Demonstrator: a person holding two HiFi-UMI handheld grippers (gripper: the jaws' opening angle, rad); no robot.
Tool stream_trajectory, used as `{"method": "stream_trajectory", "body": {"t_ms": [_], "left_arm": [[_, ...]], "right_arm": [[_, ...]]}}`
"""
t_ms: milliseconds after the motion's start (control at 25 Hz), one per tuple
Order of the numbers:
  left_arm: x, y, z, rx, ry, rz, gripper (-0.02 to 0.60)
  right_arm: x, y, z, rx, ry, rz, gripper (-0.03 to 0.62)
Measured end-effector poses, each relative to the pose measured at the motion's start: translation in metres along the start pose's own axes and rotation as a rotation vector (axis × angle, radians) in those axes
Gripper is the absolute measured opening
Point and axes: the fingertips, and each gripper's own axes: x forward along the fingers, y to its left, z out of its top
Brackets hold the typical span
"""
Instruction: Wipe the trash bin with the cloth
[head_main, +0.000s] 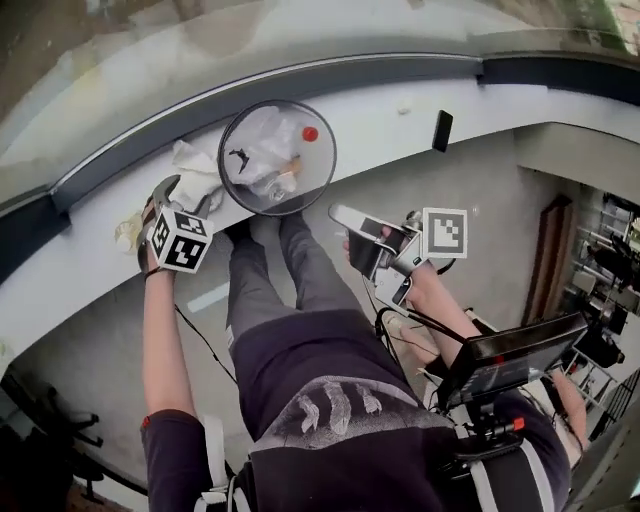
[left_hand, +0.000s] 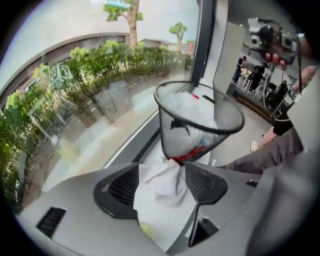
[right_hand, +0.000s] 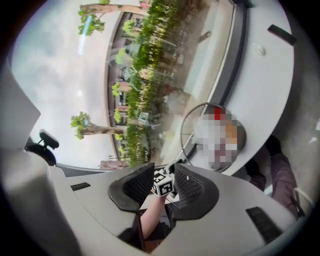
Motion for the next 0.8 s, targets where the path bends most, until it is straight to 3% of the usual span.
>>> {"method": "stream_trajectory", "body": {"t_ms": [120, 240, 400, 440, 520, 560, 640, 800], "left_arm": [[-0.056, 0.016, 0.031, -0.016, -0.153, 0.018, 0.276], [-0.142, 0.032, 0.09, -0.015, -0.304, 0.03, 0.276], [-0.231, 0.022, 0.175, 0.059, -0.468, -0.029, 0.219], [-0.239, 0.016, 0.191, 0.074, -0.505, -0.056, 0.183], [-0.248, 0.005, 0.216, 0.115, -0.569, -0.101, 0.038], [-0.251, 0.0, 0.227, 0.14, -0.594, -0.118, -0.002], [-0.252, -0.01, 0.249, 0.194, -0.627, -0.157, -0.002], [-0.249, -0.046, 0.284, 0.299, -0.657, -0.244, -0.002]], "right_arm": [[-0.012, 0.046, 0.005, -0.138, -0.049, 0.154, 0.123], [-0.036, 0.106, 0.016, -0.264, -0.112, 0.249, 0.123], [-0.077, 0.176, 0.022, -0.346, -0.235, 0.363, 0.123], [-0.082, 0.183, 0.023, -0.373, -0.256, 0.388, 0.123], [-0.091, 0.192, 0.024, -0.433, -0.281, 0.422, 0.121], [-0.096, 0.195, 0.024, -0.465, -0.297, 0.427, 0.094], [-0.107, 0.198, 0.026, -0.516, -0.345, 0.42, 0.015], [-0.135, 0.2, 0.026, -0.547, -0.462, 0.412, 0.0]]}}
